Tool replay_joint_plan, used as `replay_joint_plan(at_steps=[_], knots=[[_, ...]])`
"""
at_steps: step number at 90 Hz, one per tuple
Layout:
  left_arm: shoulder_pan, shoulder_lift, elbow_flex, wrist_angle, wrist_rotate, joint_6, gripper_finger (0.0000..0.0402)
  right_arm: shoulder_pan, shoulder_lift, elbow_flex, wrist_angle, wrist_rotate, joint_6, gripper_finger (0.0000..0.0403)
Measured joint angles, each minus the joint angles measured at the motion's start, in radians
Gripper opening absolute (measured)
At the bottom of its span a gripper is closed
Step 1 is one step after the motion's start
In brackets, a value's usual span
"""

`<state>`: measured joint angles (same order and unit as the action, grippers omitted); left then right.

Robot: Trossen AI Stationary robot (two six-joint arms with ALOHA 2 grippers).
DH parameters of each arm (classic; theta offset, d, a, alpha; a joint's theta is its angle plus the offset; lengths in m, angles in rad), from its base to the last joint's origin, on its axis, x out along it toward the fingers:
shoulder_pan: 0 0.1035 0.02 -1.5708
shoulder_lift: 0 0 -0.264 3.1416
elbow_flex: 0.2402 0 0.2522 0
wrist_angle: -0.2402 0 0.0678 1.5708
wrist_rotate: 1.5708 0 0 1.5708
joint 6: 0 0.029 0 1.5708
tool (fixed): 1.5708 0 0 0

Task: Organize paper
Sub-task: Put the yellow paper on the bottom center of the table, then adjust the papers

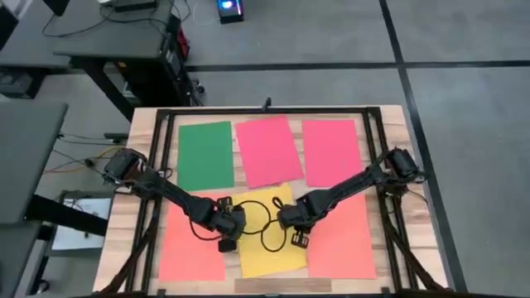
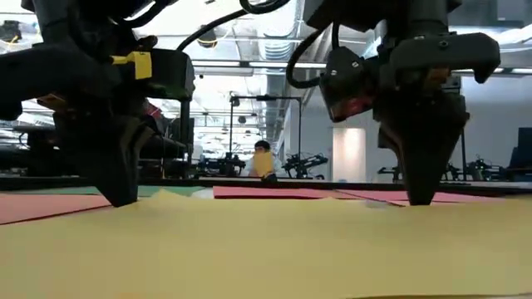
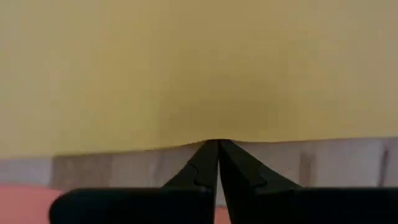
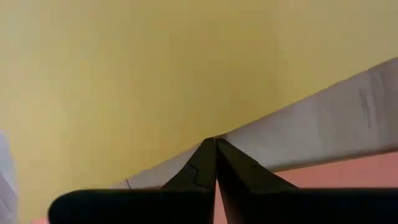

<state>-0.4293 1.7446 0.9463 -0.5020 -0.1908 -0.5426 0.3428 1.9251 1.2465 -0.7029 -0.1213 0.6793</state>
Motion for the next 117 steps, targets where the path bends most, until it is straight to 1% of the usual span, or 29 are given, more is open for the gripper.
replay_joint_plan(at_steps=[19,32,44,51,56,64,70,78,89,98,103,109,117], knots=[[0.032,-0.036,-0.003,-0.090,-0.001,0.009,0.0000,0.013,0.000,0.000,0.048,0.002,0.001,0.0000],[0.044,-0.057,-0.004,-0.117,-0.009,0.045,0.0000,0.018,-0.001,0.001,0.051,-0.033,-0.005,0.0000],[0.057,-0.093,-0.004,-0.121,-0.015,0.048,0.0000,0.017,-0.011,0.001,0.044,-0.036,-0.018,0.0000],[0.060,-0.129,-0.004,-0.095,-0.018,0.059,0.0000,0.003,-0.031,0.001,0.046,-0.036,-0.046,0.0000],[0.060,-0.159,-0.003,-0.078,-0.039,0.073,0.0000,-0.014,-0.051,0.001,0.046,-0.031,-0.070,0.0000],[0.067,-0.208,-0.002,-0.061,-0.127,0.119,0.0000,-0.048,-0.091,0.002,0.047,0.021,-0.130,0.0000],[0.098,-0.234,-0.001,-0.055,-0.172,0.164,0.0000,-0.086,-0.120,0.002,0.048,0.073,-0.182,0.0000],[0.179,-0.239,-0.001,-0.013,-0.170,0.239,0.0000,-0.159,-0.147,0.002,0.048,0.123,-0.248,0.0000],[0.320,-0.218,-0.001,0.063,-0.088,0.355,0.0000,-0.298,-0.153,0.002,0.044,0.166,-0.288,0.0000],[0.425,-0.207,-0.001,0.086,-0.076,0.410,0.0000,-0.416,-0.154,-0.009,0.050,0.215,-0.297,0.0000],[0.480,-0.204,0.001,0.103,-0.064,0.434,0.0000,-0.479,-0.154,-0.020,0.046,0.222,-0.297,0.0000],[0.539,-0.201,0.000,0.099,-0.013,0.462,0.0000,-0.543,-0.153,-0.032,0.041,0.223,-0.299,0.0000],[0.604,-0.176,0.002,0.120,0.027,0.502,0.0000,-0.608,-0.153,-0.043,0.047,0.223,-0.311,0.0000]])
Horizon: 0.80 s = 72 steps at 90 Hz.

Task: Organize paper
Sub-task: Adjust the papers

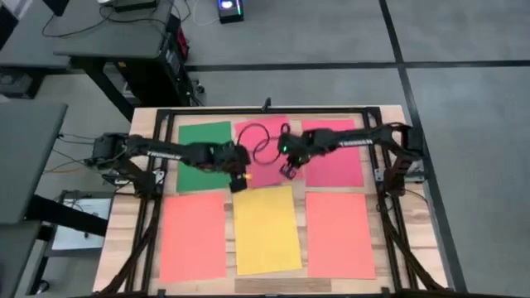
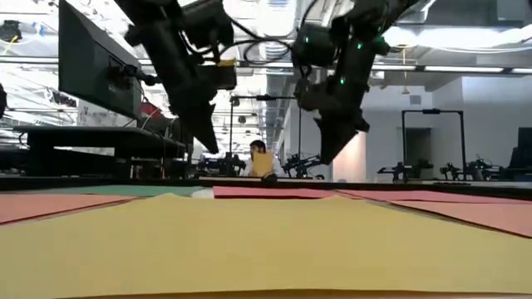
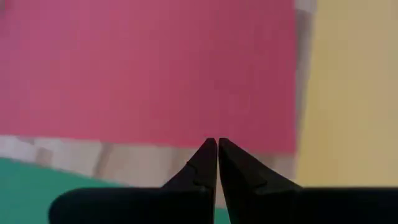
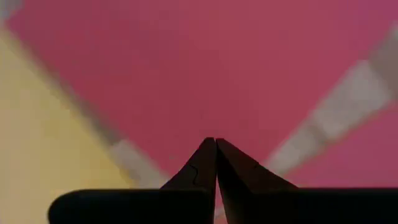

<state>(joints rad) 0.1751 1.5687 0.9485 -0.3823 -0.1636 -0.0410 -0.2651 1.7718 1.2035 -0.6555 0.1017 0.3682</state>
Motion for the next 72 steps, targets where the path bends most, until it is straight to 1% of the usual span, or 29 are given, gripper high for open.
replay_joint_plan(at_steps=[12,23,35,51,72], knots=[[0.081,0.056,-0.001,0.004,0.054,0.049,0.0000,-0.063,0.020,-0.004,0.008,0.000,-0.026,0.0000],[0.133,0.110,-0.001,-0.011,0.067,0.056,0.0000,-0.094,0.050,-0.003,0.044,0.000,-0.031,0.0000],[0.152,0.134,-0.001,-0.021,0.077,0.064,0.0000,-0.114,0.093,-0.004,0.032,-0.001,-0.040,0.0000],[0.160,0.135,-0.001,-0.021,0.079,0.082,0.0000,-0.132,0.133,-0.004,0.027,-0.002,-0.040,0.0000],[0.209,0.135,-0.001,-0.021,0.076,0.082,0.0000,-0.101,0.133,-0.004,-0.013,-0.025,-0.032,0.0000]])
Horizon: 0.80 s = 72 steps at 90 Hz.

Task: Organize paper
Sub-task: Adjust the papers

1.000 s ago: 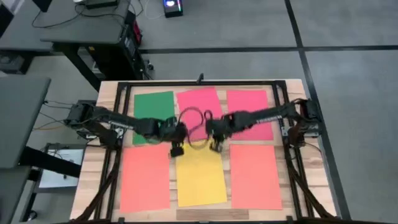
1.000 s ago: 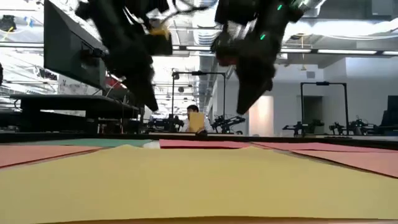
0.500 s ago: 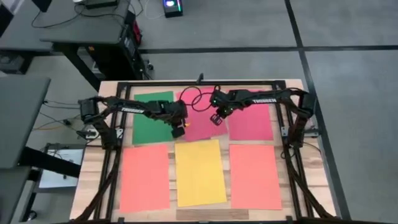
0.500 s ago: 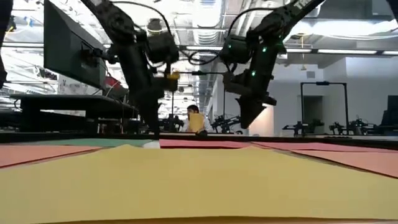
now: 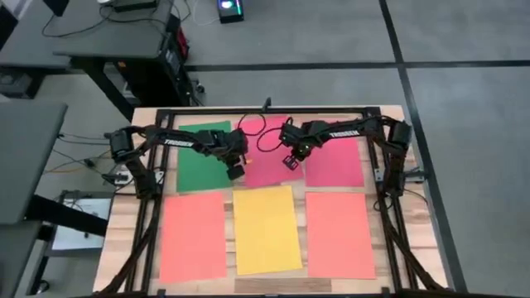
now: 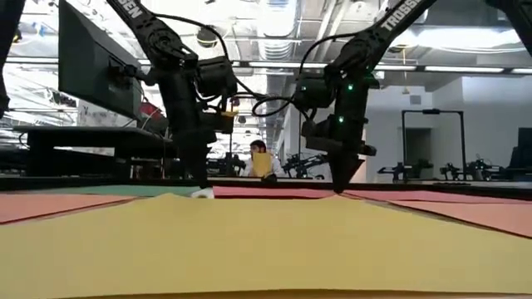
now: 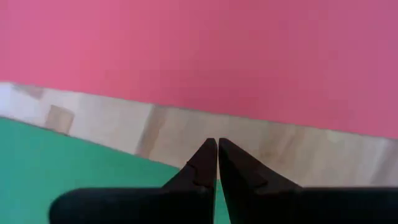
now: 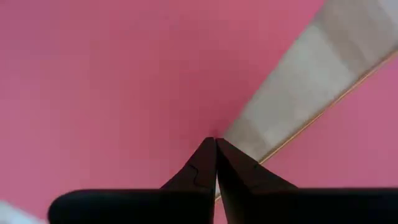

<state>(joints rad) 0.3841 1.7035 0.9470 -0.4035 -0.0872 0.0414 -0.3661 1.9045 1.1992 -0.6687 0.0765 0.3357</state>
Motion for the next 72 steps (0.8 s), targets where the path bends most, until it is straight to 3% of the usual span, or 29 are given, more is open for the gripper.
replay_joint_plan(at_steps=[46,72], knots=[[0.095,0.000,0.000,0.012,0.030,0.002,0.0000,0.078,-0.022,0.000,-0.008,-0.028,0.004,0.0000],[0.080,0.000,0.000,0.013,0.039,-0.002,0.0000,-0.017,-0.039,0.000,0.021,0.004,0.011,0.0000]])
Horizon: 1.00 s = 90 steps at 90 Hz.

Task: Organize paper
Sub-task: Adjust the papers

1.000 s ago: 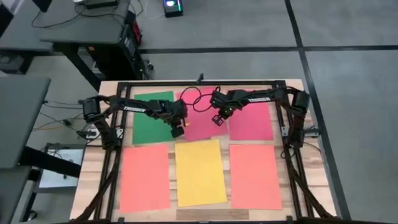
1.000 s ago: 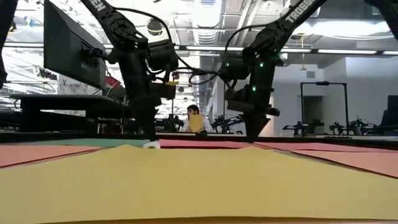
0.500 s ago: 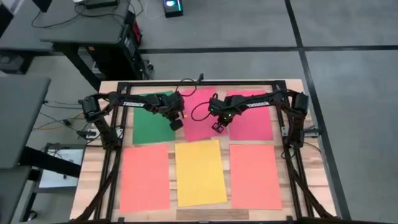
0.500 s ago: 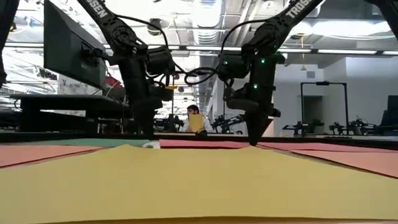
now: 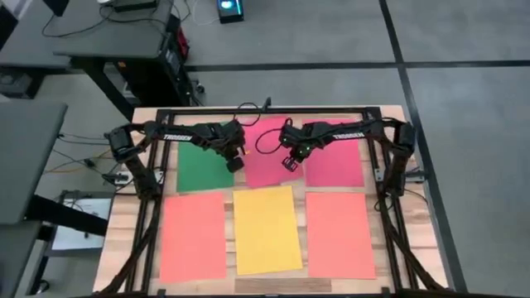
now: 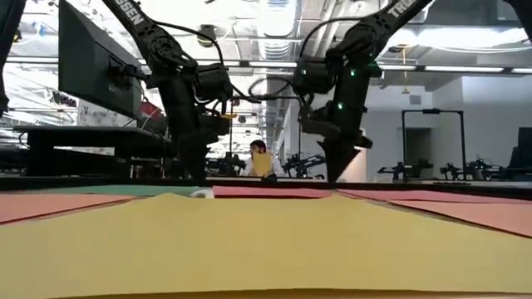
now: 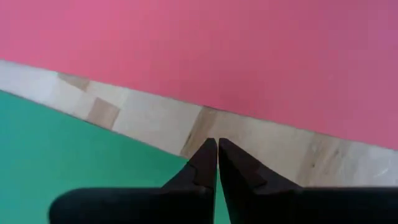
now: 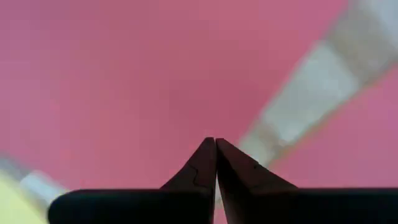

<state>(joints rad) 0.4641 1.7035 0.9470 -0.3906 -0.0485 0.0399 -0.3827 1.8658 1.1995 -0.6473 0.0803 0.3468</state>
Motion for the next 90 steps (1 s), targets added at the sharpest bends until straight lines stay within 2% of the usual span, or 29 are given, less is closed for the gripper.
replay_joint_plan(at_steps=[27,57,90], knots=[[0.013,0.000,0.000,0.009,0.001,0.001,0.0000,-0.058,0.005,-0.001,-0.030,0.001,-0.009,0.0000],[0.035,0.072,0.004,0.008,0.031,0.001,0.0000,-0.023,0.004,-0.074,0.038,-0.003,0.012,0.0000],[0.067,0.071,0.002,0.016,0.050,0.013,0.0000,0.046,0.004,-0.073,0.029,-0.042,0.026,0.0000]])
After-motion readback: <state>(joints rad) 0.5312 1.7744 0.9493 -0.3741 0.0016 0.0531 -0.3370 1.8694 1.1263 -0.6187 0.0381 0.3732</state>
